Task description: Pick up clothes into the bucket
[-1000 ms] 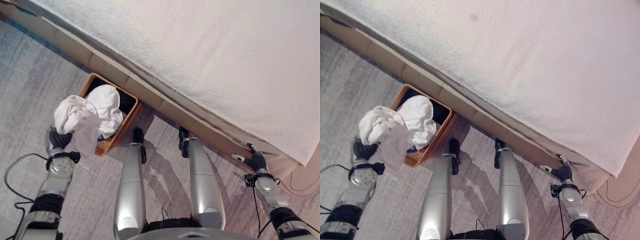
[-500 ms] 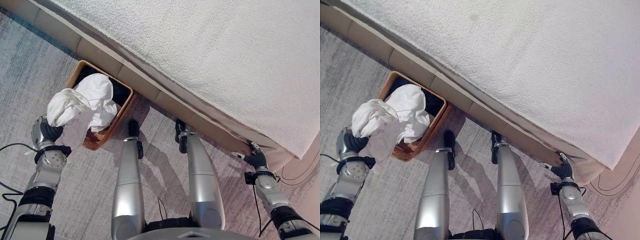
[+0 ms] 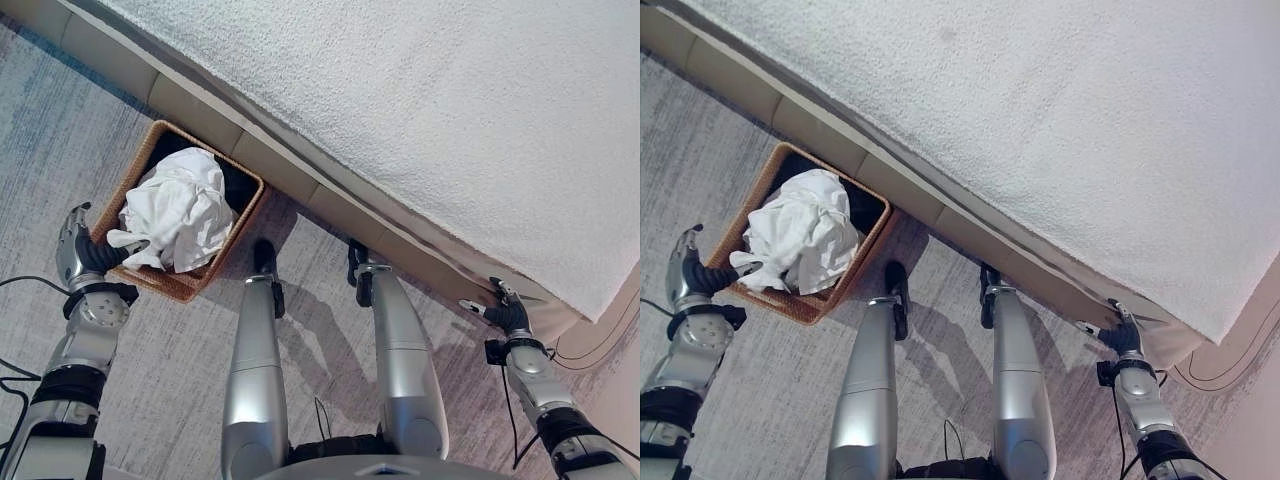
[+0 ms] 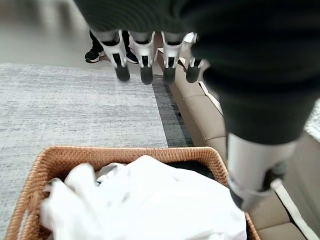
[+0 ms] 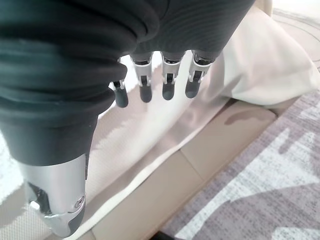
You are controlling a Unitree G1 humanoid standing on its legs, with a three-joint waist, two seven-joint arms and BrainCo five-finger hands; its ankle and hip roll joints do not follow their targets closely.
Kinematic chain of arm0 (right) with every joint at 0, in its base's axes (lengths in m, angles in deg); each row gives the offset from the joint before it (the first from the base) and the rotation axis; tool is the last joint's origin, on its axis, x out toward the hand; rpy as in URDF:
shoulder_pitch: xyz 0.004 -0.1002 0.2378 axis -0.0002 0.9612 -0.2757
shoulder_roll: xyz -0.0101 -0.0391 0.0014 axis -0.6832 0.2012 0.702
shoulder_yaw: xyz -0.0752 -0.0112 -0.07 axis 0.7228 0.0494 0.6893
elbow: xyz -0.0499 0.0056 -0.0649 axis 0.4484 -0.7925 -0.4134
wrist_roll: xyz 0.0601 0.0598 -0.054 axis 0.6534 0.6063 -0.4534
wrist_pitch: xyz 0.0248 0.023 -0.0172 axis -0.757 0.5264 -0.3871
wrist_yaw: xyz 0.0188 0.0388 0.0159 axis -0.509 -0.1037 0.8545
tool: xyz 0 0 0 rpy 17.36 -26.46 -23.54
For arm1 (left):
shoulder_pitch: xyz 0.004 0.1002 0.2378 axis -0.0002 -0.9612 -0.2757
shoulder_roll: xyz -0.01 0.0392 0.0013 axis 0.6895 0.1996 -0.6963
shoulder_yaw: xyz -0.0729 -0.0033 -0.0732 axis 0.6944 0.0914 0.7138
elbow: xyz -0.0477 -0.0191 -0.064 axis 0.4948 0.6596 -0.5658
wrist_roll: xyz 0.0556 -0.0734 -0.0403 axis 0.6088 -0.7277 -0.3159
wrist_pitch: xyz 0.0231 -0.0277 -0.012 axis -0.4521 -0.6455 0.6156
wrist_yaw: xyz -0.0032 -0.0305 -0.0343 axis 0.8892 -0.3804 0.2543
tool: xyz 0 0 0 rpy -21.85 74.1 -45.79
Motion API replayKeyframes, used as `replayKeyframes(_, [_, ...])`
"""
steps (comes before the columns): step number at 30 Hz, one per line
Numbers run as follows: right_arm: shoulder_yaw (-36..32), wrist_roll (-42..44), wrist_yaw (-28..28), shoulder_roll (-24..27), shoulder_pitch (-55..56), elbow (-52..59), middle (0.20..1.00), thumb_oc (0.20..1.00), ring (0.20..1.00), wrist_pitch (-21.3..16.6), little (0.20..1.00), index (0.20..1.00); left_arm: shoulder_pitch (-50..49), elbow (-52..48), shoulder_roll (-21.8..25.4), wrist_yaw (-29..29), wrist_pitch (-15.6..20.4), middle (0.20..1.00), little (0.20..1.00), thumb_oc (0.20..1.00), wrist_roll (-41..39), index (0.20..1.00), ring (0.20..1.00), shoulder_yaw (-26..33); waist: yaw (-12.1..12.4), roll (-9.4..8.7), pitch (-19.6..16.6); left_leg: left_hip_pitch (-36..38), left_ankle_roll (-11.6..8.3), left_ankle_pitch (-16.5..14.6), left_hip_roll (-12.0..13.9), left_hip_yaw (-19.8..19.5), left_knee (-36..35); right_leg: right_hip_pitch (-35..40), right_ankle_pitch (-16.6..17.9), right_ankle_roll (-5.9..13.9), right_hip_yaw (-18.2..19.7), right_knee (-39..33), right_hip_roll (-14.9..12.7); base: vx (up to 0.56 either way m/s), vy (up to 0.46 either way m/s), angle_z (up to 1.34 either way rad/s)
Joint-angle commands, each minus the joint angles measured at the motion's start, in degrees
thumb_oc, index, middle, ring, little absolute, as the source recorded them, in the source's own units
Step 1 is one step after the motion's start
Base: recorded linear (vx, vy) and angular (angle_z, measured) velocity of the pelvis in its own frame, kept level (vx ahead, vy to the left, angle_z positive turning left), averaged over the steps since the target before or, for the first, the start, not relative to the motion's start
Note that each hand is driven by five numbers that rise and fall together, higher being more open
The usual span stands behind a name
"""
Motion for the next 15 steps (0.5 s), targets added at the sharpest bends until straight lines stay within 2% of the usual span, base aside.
replayKeyframes(1, [1.6, 0.4, 0.1, 0.4, 1.8, -0.2, 1.0, 1.0, 1.0, -0.3, 1.0, 1.0, -1.9, -1.7, 1.1, 0.4, 0.4, 1.0, 1.0, 1.0, 2.1, 1.0, 1.0, 2.4, 0.6, -0.62, -1.1, 3.4, 1.94, -3.3, -1.0, 0.2, 0.3, 5.3, -0.3, 2.33, 0.6, -4.0, -2.0, 0.0, 0.0, 0.0])
replayKeyframes(5, [1.9, -0.2, 0.5, -0.3, 1.7, -0.2, 1.0, 1.0, 1.0, 0.2, 1.0, 1.0, -3.5, -3.1, -0.9, -2.4, 1.8, 1.0, 1.0, 1.0, 1.2, 1.0, 1.0, 1.5, 0.8, -0.06, -1.1, 7.5, 1.74, -2.4, -1.2, 0.6, -2.5, 8.8, -0.1, 2.33, 0.9, -5.8, -2.1, -0.02, -0.006, 0.0])
replayKeyframes(6, [1.7, -0.2, 0.6, -0.6, 1.1, -0.3, 1.0, 1.0, 1.0, 0.3, 1.0, 1.0, -3.5, -3.3, -2.5, -3.2, 2.7, 1.0, 1.0, 1.0, -0.6, 1.0, 1.0, 1.5, 0.8, 0.07, -1.1, 7.6, 1.81, -0.2, -1.5, 0.9, -4.1, 9.0, 1.9, 2.03, 0.7, -7.5, -2.4, -0.09, -0.008, 0.0])
replayKeyframes(8, [1.6, 0.0, 1.3, -1.1, 0.6, -0.4, 1.0, 1.0, 1.0, 0.5, 1.0, 1.0, -5.0, -3.2, -8.6, -6.1, 6.0, 1.0, 1.0, 1.0, -8.6, 1.0, 1.0, 1.1, 1.0, 0.93, -1.1, 12.7, 1.55, 0.9, -1.8, 1.2, -7.8, 13.3, 2.5, 2.25, 0.5, -9.9, -2.5, -0.03, 0.0, -0.03])
replayKeyframes(9, [1.4, 0.3, 1.4, -1.3, 0.4, -1.1, 1.0, 1.0, 1.0, 0.8, 1.0, 1.0, -5.3, -2.7, -10.0, -7.2, 6.4, 1.0, 1.0, 1.0, -10.1, 1.0, 1.0, 0.9, 1.0, 1.31, -1.1, 14.5, 1.61, 1.0, -1.9, 1.1, -8.5, 14.9, 2.7, 2.25, 0.6, -10.4, -2.5, 0.02, -0.011, -0.09])
replayKeyframes(11, [1.1, 0.7, 1.8, -1.8, 0.2, -1.3, 1.0, 1.0, 1.0, 0.8, 1.0, 1.0, -6.2, -0.9, -14.9, -10.9, 8.8, 1.0, 1.0, 1.0, -19.4, 1.0, 1.0, 0.3, 0.9, 2.11, -1.1, 19.4, 1.35, 1.8, -2.0, 1.3, -11.7, 19.8, 3.1, 2.4, 0.4, -12.6, -2.6, 0.03, -0.01, -0.06])
replayKeyframes(14, [0.2, 1.1, 2.5, -3.3, 0.2, -4.6, 1.0, 1.0, 1.0, 0.9, 1.0, 1.0, -6.9, 4.1, -20.8, -16.4, 10.2, 1.0, 1.0, 1.0, -28.3, 1.0, 1.0, -0.4, 0.8, 2.95, -1.1, 27.9, 0.89, 2.9, -2.4, 1.3, -16.7, 28.0, 3.6, 2.6, -0.5, -16.4, -2.4, 0.05, -0.025, 0.0])
replayKeyframes(15, [0.2, 1.1, 2.5, -3.3, 0.2, -4.6, 1.0, 1.0, 1.0, 0.9, 1.0, 1.0, -6.9, 4.1, -20.9, -16.4, 10.2, 1.0, 1.0, 1.0, -28.3, 1.0, 1.0, -0.4, 0.8, 2.96, -1.1, 28.1, 0.88, 2.9, -2.4, 1.2, -16.8, 28.2, 3.6, 2.6, -0.5, -16.5, -2.4, 0.14, -0.07, 0.03])
